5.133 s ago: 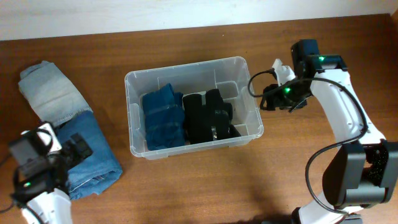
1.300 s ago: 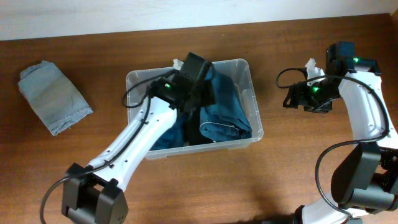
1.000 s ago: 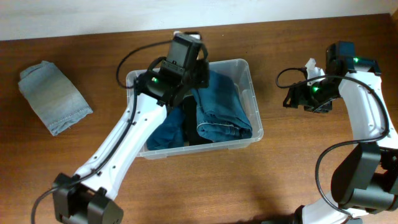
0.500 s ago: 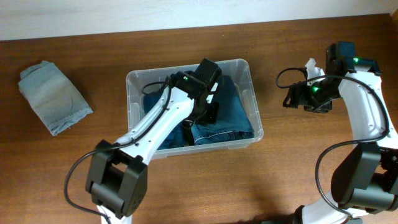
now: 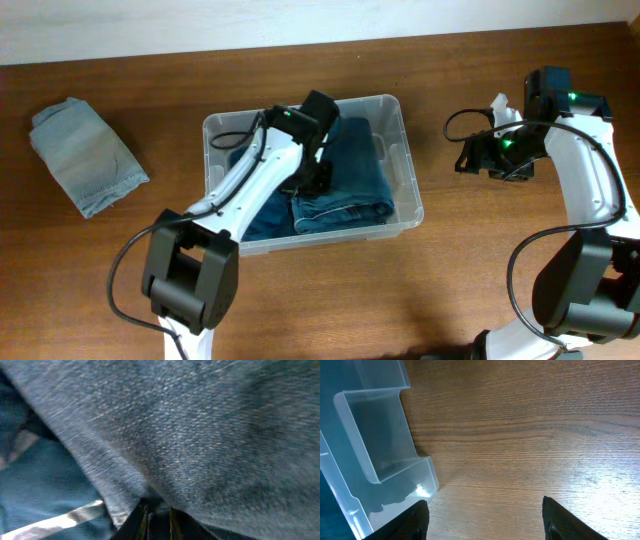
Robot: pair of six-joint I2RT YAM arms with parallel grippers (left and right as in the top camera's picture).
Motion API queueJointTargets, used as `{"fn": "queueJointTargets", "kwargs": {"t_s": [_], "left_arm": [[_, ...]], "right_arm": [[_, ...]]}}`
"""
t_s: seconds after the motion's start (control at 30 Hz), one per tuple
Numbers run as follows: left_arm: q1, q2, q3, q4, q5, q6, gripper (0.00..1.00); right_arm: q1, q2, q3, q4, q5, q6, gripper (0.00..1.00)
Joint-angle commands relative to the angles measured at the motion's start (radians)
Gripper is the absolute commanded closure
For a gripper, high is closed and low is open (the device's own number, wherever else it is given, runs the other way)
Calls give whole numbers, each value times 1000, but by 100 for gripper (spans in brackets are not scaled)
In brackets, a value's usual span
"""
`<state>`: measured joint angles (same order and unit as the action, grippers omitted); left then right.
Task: Pack container
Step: 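Lift the dark-blue jeans over the box and lay them on the sweaters, then grasp the folded light-blue jeans with the left gripper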
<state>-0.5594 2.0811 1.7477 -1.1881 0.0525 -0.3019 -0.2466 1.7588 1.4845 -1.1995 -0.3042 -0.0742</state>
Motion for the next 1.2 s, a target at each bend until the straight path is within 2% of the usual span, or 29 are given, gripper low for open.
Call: {"fn": "queueJointTargets", "kwargs": {"t_s": [0.0,0.13,0.17,0.2,0.23,0.27,0.33,0.37,0.47,0.5,0.67,0.77,0.8,0.93,1.17], "left_arm": [[0,78,51,-77,-69,27,83],[23,-64,286,-137,-223,27,80],[35,-89,312,-136,-237,27,69],[59,-127,341,-134,-248,27,40],[105,-180,363,-133,-255,27,26],[224,-256,365,-148,-256,26,17],[315,-277,365,-170,-256,6,13],[366,-280,365,-183,-255,-11,7],[545,-274,360,-213,-246,-68,4],[591,-272,357,-211,-227,-72,3],[872,-237,306,-146,-80,-71,1],[1006,-189,265,-92,-29,-31,1],[1066,-147,243,-52,37,22,1],[1163,0,233,25,200,141,1],[1203,208,233,120,208,252,1]], "right_arm": [[-3,-36,2,2,2,8,34],[-3,-36,2,2,3,8,34],[-3,-36,2,2,3,7,33],[-3,-36,2,2,2,7,33],[-3,-36,2,2,3,7,33],[-3,-36,2,2,2,7,33],[-3,-36,2,2,2,7,33],[-3,-36,2,2,2,7,33],[-3,-36,2,2,2,7,32],[-3,-36,2,2,2,7,29],[-3,-36,2,2,2,7,27],[-3,-36,2,2,2,7,27],[-3,-36,2,3,2,7,27],[-3,-36,2,2,2,7,27],[-3,-36,2,-9,2,4,27]]}}
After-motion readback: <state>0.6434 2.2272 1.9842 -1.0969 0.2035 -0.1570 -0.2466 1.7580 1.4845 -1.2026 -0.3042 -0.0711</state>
